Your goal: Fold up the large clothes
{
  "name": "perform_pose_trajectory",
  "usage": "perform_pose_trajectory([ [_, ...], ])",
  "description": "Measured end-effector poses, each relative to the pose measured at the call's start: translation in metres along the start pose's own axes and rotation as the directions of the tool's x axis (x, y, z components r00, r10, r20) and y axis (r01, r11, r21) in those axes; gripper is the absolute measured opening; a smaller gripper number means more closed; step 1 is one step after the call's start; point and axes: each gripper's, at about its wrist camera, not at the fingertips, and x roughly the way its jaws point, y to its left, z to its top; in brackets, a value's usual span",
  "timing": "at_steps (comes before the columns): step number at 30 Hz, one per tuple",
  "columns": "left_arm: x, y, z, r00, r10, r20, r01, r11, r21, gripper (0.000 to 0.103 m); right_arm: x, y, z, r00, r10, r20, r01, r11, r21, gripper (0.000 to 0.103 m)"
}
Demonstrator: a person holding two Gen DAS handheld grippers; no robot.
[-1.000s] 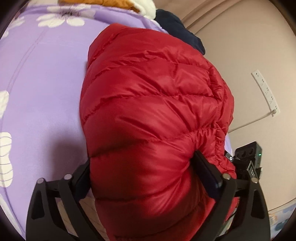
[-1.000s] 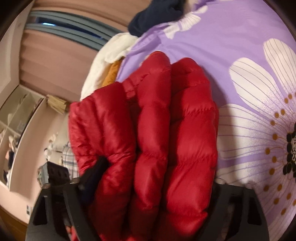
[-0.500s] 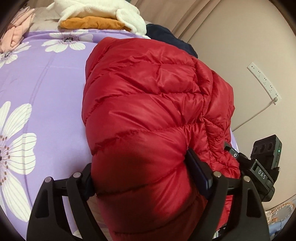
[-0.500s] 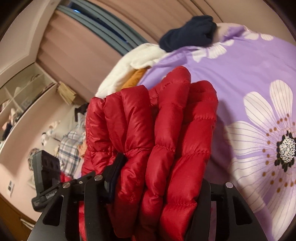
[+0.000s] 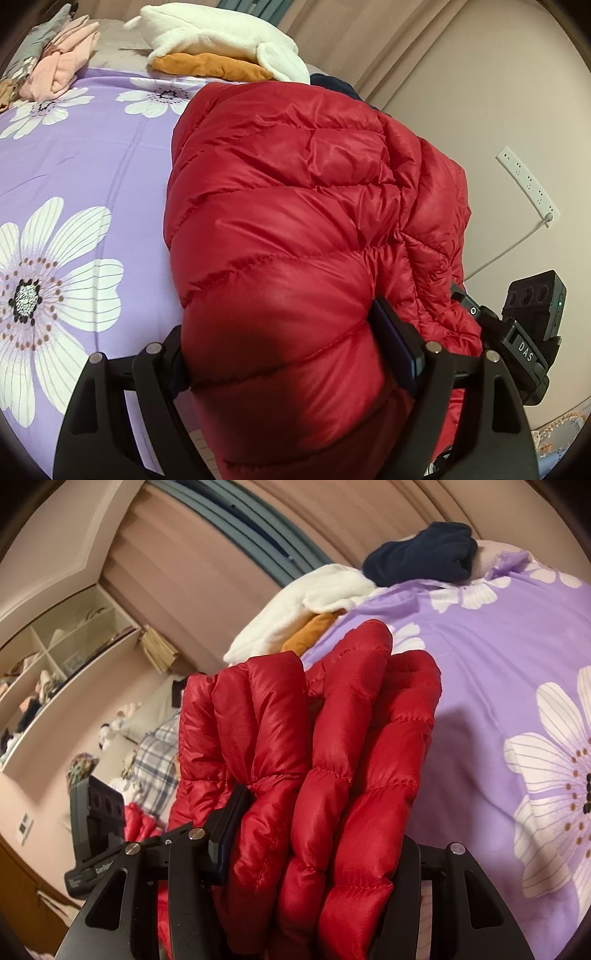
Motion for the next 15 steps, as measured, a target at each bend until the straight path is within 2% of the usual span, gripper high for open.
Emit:
perform_pose_trajectory([
  [15, -0.009, -0.001, -0.003, 0.998, 0.024, 0.056, -0.022, 0.999, -0.04, 0.084, 0.014, 0.01, 0.004, 0.998, 0.047, -0.033, -0.049, 0.997, -0.057, 0.053],
])
